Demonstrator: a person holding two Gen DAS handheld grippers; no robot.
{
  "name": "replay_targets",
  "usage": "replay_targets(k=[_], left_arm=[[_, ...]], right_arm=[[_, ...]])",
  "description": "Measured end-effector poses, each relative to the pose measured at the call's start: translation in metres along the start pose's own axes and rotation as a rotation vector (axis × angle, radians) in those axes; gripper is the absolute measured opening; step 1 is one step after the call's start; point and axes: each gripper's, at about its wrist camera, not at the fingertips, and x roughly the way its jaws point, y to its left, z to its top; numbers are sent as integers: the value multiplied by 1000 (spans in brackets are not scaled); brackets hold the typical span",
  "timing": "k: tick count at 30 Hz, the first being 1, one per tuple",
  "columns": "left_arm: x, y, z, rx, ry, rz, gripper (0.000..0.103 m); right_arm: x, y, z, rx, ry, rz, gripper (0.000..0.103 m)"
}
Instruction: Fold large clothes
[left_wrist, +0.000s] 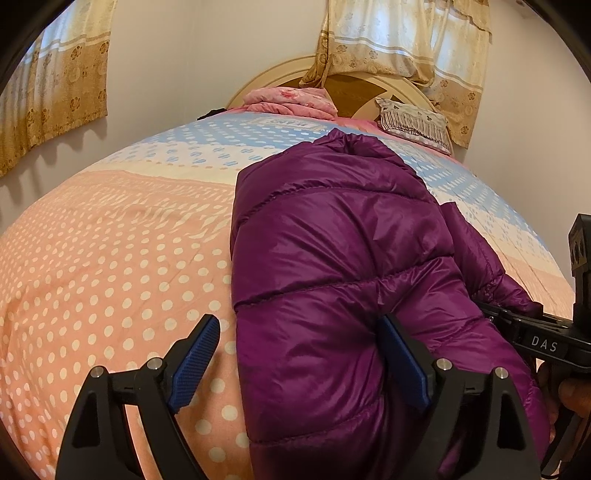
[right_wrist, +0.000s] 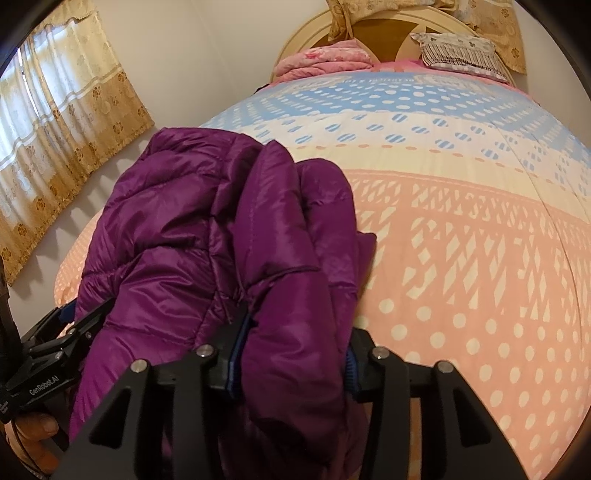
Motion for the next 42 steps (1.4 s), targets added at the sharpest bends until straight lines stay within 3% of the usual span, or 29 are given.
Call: replay_targets(k=[9, 13, 17, 21, 25, 42], left_arm=[[-18, -6, 11, 24, 4, 61, 88], [-66, -7, 22, 37, -72, 48, 88], [-131, -12, 31, 80, -172, 61, 88], [-184, -10, 28, 84, -248, 59, 88], [-211, -6, 28, 65, -301, 52, 88], [-214, -13, 26, 78, -304, 55, 88]], right_arm=[[-14, 5, 10, -10, 6, -45, 57], [-63, 15, 13, -25, -86, -64, 71], [-114, 32, 11, -57, -163, -67, 73], [-161, 50, 0, -85, -248, -67, 82], [-184, 64, -6, -104, -293, -38, 82], [-193, 75, -18, -124, -312, -15, 84]])
